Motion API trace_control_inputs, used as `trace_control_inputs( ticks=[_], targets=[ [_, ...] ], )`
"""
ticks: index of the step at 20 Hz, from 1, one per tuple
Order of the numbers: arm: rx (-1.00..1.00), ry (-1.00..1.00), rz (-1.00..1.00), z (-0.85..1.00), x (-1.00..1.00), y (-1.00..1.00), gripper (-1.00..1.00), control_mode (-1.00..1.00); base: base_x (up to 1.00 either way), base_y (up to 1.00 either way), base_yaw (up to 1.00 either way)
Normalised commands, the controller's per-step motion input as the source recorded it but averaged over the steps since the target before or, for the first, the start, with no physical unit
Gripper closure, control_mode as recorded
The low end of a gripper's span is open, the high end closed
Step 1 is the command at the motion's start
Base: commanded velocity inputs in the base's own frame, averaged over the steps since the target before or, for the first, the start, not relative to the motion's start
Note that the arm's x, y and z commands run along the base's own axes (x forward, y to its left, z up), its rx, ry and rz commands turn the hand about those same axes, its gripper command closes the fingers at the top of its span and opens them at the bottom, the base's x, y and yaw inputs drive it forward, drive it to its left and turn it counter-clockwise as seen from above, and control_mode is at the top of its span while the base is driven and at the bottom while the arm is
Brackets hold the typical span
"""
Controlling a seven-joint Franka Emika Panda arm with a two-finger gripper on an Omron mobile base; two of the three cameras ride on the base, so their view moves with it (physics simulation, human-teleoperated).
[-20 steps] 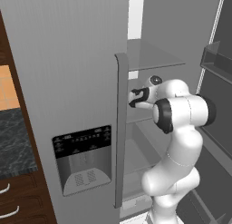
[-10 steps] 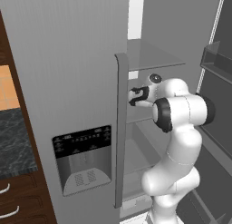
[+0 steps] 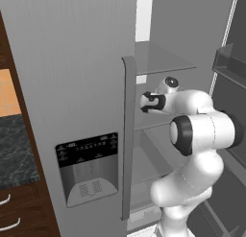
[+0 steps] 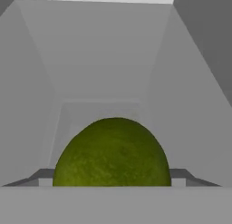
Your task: Place one lime and one steak in each tupperware on the nearby counter, to pack two identical lunches.
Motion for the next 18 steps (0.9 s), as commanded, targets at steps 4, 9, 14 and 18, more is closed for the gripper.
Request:
trace_control_inputs(
  ticks=[4, 9, 14, 18],
  targets=[
    [0.0, 0.01, 0.12, 0.79, -0.79, 0.0, 1.0, -1.0, 0.0, 0.0, 0.0],
    [0.0, 0.16, 0.11, 0.47, -0.7, 0.0, 1.0, -1.0, 0.0, 0.0, 0.0],
    [0.0, 0.13, 0.05, 0.04, -0.97, 0.0, 1.0, -1.0, 0.0, 0.0, 0.0],
    [0.0, 0.03, 0.01, 0.18, -1.0, 0.0, 1.0, -1.0, 0.0, 0.0, 0.0]
  ],
)
